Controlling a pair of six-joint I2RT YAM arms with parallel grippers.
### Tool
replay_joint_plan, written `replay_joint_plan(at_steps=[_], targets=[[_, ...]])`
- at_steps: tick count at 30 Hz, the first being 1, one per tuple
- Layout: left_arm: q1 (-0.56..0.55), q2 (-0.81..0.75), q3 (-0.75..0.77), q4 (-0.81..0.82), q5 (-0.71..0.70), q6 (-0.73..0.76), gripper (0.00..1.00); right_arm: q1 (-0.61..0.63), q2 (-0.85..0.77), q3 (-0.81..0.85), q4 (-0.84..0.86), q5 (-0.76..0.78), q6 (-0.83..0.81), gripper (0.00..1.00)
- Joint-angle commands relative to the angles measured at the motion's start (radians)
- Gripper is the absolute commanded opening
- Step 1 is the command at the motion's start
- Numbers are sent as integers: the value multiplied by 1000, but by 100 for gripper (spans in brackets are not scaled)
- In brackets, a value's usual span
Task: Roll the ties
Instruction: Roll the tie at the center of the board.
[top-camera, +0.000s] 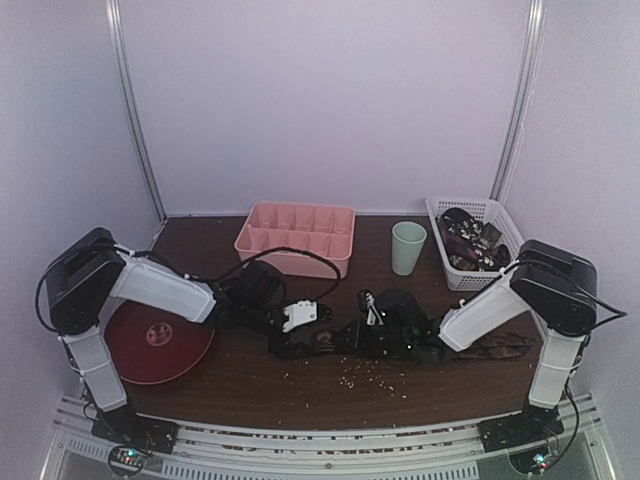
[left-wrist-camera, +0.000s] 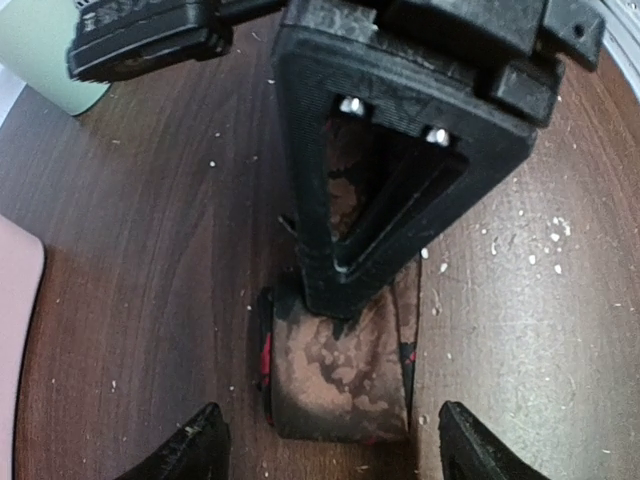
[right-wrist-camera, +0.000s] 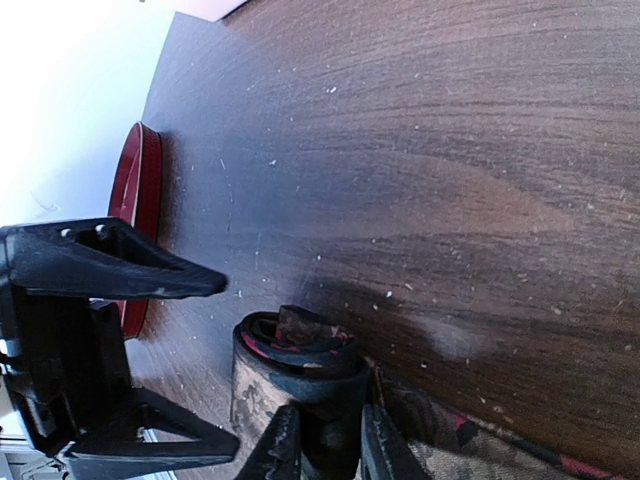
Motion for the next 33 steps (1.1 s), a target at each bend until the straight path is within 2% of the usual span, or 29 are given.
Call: replay_joint_plan(at_steps=[1, 9, 16, 23, 28, 33], targets=[[-10, 43, 59, 12, 1, 72, 72, 6, 13, 21, -2, -10, 2, 23], [-16, 100, 98, -15, 23, 102, 71, 15, 15, 29, 1, -14, 12, 23], [-18, 120, 103, -45, 31, 130, 66, 17, 8, 22, 7, -12, 15, 23], [-20, 117, 100, -73, 73, 201, 52, 18, -9, 16, 5, -5, 18, 26], [-22, 111, 96, -75, 77, 232, 37, 17, -9, 16, 6, -7, 18, 25], [-21, 105, 87, -66, 55, 244, 34, 18, -7, 2, 29, -16, 28, 23]])
